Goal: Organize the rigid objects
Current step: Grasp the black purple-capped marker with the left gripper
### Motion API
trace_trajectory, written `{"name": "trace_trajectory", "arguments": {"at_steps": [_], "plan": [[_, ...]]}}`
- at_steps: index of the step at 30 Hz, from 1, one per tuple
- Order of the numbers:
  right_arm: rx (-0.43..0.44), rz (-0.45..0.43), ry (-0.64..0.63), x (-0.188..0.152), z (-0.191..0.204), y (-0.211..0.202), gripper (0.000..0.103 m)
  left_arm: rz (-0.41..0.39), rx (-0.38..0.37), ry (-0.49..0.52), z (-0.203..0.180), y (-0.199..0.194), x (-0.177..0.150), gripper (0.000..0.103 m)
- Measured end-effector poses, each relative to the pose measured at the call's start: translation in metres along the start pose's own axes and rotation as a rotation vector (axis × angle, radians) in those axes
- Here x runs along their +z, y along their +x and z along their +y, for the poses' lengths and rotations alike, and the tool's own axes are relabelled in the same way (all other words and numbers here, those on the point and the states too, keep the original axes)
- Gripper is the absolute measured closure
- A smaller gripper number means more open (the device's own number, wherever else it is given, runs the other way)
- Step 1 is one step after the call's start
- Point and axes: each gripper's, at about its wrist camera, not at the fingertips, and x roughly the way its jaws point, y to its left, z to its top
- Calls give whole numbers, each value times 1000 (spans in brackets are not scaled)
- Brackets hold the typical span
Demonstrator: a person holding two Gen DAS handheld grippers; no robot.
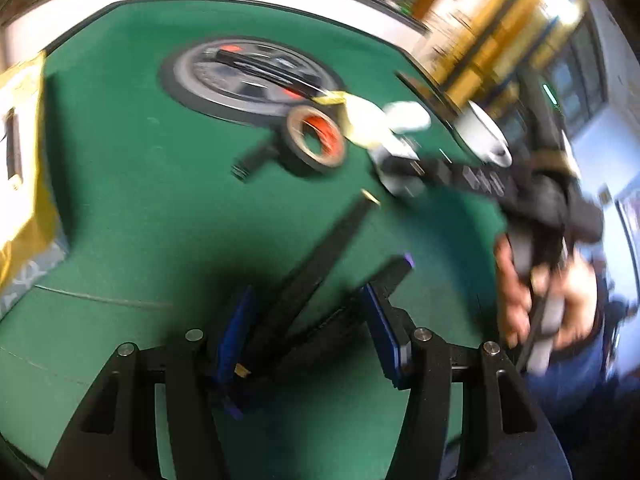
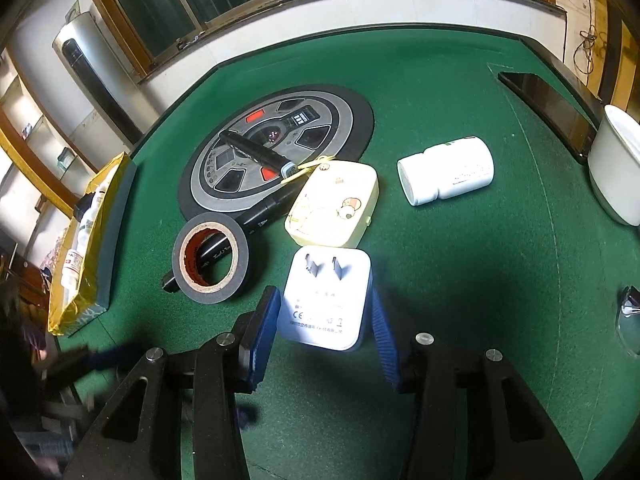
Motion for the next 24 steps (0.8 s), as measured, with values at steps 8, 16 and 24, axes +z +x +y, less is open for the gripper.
{"name": "trace_trajectory", "arguments": {"at_steps": [8,16,24], "plan": [[-3,-1,8,-1,1,0,62,17,79,130,-22,4,1,48],[-8,0,7,-1,3,0,62,-47,213,203,-34,12,0,91],[35,4,-40,-5,21,-4,63,-101,205,50,-5,-6,-15,91]]}}
